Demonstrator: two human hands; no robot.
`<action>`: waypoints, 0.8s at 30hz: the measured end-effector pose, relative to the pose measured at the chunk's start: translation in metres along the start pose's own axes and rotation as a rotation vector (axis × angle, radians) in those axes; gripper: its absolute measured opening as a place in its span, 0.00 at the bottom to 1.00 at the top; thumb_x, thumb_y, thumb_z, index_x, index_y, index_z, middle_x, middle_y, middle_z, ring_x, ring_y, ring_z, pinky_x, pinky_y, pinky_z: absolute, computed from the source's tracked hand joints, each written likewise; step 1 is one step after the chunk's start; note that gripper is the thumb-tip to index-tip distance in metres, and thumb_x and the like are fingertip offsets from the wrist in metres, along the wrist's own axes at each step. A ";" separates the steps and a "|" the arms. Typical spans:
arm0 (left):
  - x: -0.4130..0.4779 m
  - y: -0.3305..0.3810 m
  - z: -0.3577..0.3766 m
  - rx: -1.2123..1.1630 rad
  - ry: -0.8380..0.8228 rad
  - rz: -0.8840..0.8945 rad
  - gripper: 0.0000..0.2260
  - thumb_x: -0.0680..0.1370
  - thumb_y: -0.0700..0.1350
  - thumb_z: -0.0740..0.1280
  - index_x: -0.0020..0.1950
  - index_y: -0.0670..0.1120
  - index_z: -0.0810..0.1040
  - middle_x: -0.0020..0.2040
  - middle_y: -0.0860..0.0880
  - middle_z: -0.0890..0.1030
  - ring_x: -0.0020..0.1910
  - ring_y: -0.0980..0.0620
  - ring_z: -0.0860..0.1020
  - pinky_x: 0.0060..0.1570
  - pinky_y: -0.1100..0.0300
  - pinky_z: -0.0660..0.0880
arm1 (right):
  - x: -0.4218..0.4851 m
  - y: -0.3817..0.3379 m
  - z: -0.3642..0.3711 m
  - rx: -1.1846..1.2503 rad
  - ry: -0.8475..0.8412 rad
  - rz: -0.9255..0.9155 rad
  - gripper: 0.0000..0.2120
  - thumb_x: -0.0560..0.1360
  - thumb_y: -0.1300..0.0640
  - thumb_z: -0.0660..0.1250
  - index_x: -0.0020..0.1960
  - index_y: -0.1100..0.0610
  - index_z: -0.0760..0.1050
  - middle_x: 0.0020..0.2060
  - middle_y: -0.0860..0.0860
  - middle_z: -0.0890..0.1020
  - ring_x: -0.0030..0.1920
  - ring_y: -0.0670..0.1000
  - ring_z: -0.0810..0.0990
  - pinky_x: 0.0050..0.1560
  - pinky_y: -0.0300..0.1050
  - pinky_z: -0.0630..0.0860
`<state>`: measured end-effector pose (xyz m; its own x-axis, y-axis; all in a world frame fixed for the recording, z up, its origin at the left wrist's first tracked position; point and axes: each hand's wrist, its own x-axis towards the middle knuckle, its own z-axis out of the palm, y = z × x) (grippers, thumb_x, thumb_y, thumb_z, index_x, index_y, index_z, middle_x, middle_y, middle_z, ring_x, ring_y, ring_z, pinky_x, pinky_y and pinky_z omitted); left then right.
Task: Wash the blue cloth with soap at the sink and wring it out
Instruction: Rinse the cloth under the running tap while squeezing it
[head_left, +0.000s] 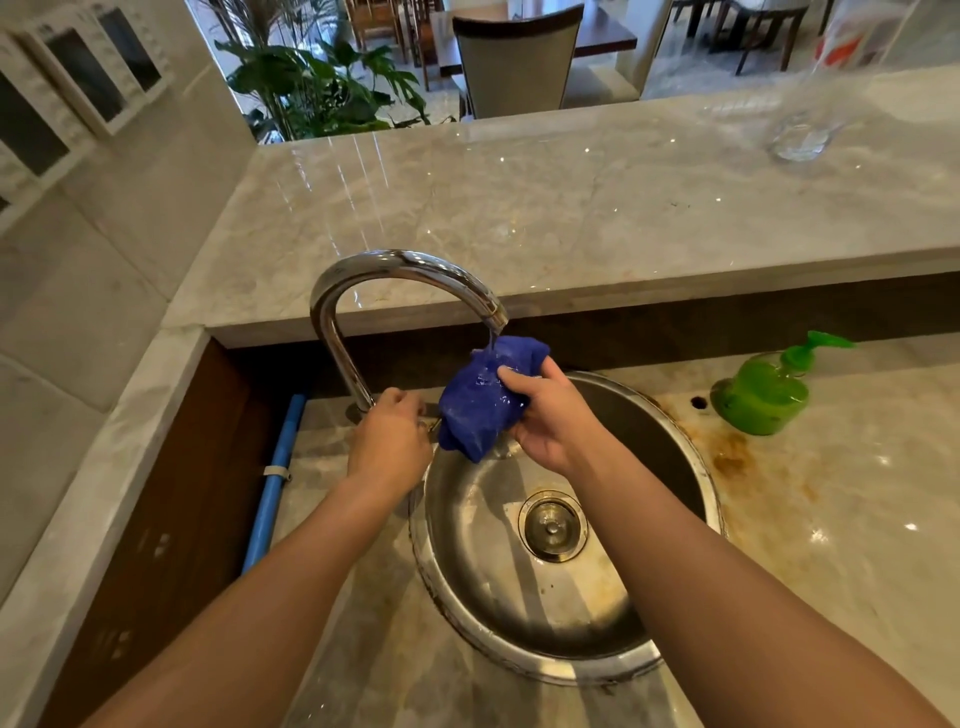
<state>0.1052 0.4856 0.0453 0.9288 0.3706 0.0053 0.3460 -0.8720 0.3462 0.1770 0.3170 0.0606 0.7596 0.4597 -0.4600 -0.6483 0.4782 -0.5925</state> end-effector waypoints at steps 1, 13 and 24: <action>-0.001 0.001 0.000 -0.007 0.000 -0.010 0.13 0.78 0.43 0.66 0.63 0.49 0.76 0.62 0.50 0.74 0.57 0.51 0.76 0.57 0.54 0.76 | -0.001 0.000 0.000 0.006 -0.007 -0.005 0.24 0.77 0.69 0.67 0.70 0.50 0.73 0.62 0.56 0.82 0.58 0.59 0.84 0.58 0.59 0.82; -0.010 0.026 -0.008 -0.643 0.083 -0.286 0.12 0.82 0.53 0.58 0.54 0.50 0.79 0.50 0.50 0.81 0.51 0.50 0.80 0.49 0.56 0.75 | -0.009 -0.001 0.001 0.065 -0.010 -0.006 0.18 0.79 0.64 0.67 0.68 0.54 0.74 0.60 0.57 0.84 0.60 0.59 0.83 0.61 0.60 0.80; 0.022 0.071 0.010 -1.587 -0.498 -0.631 0.21 0.76 0.50 0.70 0.67 0.45 0.74 0.59 0.40 0.82 0.50 0.43 0.84 0.40 0.51 0.81 | -0.016 -0.015 -0.036 -0.033 0.092 -0.067 0.18 0.75 0.70 0.69 0.64 0.60 0.75 0.59 0.61 0.83 0.57 0.61 0.85 0.51 0.57 0.84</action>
<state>0.1514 0.4285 0.0608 0.7713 0.1099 -0.6269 0.4632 0.5785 0.6714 0.1769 0.2759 0.0534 0.8037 0.3562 -0.4766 -0.5950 0.4802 -0.6445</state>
